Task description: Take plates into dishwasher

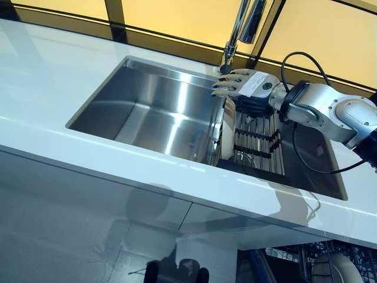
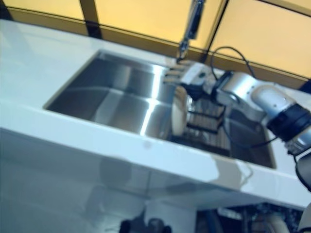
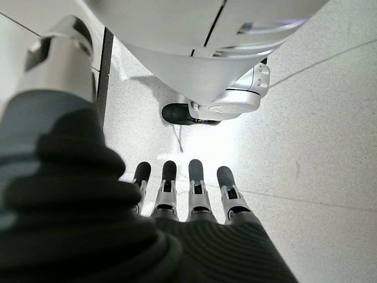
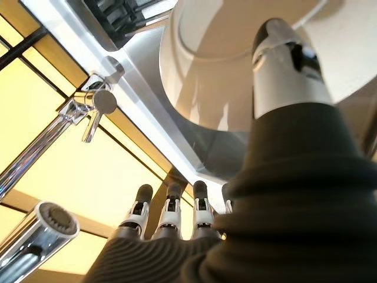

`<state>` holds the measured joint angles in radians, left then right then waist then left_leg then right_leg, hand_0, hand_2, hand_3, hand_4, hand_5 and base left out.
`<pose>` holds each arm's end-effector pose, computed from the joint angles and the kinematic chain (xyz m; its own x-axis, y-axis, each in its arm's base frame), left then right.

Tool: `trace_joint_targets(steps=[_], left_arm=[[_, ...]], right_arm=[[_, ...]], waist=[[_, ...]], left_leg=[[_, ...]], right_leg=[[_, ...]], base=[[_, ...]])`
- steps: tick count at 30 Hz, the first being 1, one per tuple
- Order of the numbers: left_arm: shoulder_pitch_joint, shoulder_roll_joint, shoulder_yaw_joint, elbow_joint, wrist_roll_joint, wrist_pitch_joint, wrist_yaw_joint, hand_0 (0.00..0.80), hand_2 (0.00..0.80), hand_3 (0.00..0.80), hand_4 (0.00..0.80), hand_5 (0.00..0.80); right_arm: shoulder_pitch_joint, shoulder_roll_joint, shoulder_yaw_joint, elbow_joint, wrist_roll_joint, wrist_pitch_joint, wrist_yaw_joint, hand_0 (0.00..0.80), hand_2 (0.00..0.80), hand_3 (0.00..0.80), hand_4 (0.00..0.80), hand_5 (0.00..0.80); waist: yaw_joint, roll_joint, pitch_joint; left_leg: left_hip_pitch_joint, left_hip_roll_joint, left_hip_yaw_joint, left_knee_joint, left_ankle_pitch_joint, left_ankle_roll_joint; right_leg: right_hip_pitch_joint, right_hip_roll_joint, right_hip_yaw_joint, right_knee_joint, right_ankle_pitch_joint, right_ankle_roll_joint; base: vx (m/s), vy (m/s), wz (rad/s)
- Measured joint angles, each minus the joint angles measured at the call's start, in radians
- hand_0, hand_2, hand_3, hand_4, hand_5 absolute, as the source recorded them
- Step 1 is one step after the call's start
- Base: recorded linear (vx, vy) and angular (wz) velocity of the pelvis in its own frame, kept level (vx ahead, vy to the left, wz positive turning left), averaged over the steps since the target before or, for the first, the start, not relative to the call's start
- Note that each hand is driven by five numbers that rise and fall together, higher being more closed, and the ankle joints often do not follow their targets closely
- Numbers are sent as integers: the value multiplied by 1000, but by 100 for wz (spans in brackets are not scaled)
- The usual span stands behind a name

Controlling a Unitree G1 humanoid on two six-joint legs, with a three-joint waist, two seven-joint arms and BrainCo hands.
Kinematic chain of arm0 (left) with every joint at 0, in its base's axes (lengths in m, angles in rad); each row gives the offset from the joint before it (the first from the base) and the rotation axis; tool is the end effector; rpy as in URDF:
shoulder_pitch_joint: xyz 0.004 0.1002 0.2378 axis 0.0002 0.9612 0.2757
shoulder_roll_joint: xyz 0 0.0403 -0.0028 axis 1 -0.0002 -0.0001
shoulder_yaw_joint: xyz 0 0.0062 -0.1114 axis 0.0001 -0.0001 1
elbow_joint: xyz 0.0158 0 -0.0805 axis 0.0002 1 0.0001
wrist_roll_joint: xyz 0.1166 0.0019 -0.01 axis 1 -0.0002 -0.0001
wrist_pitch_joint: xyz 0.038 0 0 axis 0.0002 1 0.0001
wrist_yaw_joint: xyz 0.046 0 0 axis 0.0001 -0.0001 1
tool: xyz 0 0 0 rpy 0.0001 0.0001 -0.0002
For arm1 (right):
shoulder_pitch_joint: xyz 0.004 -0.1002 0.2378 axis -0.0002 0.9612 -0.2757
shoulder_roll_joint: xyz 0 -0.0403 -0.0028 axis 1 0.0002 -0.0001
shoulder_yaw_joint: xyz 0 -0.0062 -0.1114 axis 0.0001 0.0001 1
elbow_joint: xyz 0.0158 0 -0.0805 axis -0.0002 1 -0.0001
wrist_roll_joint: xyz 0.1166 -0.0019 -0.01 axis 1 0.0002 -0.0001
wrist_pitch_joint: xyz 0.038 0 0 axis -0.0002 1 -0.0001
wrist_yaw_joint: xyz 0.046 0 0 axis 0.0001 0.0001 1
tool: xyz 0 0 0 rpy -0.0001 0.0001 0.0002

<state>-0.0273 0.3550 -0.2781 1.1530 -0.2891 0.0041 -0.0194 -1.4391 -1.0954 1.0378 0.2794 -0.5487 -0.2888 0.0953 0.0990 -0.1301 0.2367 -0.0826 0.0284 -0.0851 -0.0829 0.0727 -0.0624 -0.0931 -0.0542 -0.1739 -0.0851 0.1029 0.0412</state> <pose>0.0997 0.2566 -0.1239 0.4110 0.1918 -0.8912 0.0219 0.9753 0.2200 0.3239 -0.1771 0.3218 0.7795 0.6259 0.0233 0.3856 -0.4502 -0.8054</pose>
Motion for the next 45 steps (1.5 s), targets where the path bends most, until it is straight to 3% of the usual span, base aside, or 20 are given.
trace_joint_targets(steps=[32, 45], left_arm=[[0, 1, 4, 1, -23, -38, -1, 0, 0, 0, 0, 0], [-5, 22, 24, 1, -66, -71, 0, 0, 0, 0, 0, 0]], right_arm=[[-19, 27, 66, -3, -112, -59, 94, 0, 0, 0, 0, 0], [-19, 29, 109, 1, -131, -83, 116, 0, 0, 0, 0, 0]], waist=[[3, -1, 8], [7, -16, 32]], left_leg=[[-7, 1, 0, 1, 0, 0], [-21, 2, 0, 3, 1, -2]], right_leg=[[-6, 0, -1, 0, 0, 0], [-20, 2, -2, 0, 1, -1]], base=[[0, 0, 0], [-9, -2, 0]])
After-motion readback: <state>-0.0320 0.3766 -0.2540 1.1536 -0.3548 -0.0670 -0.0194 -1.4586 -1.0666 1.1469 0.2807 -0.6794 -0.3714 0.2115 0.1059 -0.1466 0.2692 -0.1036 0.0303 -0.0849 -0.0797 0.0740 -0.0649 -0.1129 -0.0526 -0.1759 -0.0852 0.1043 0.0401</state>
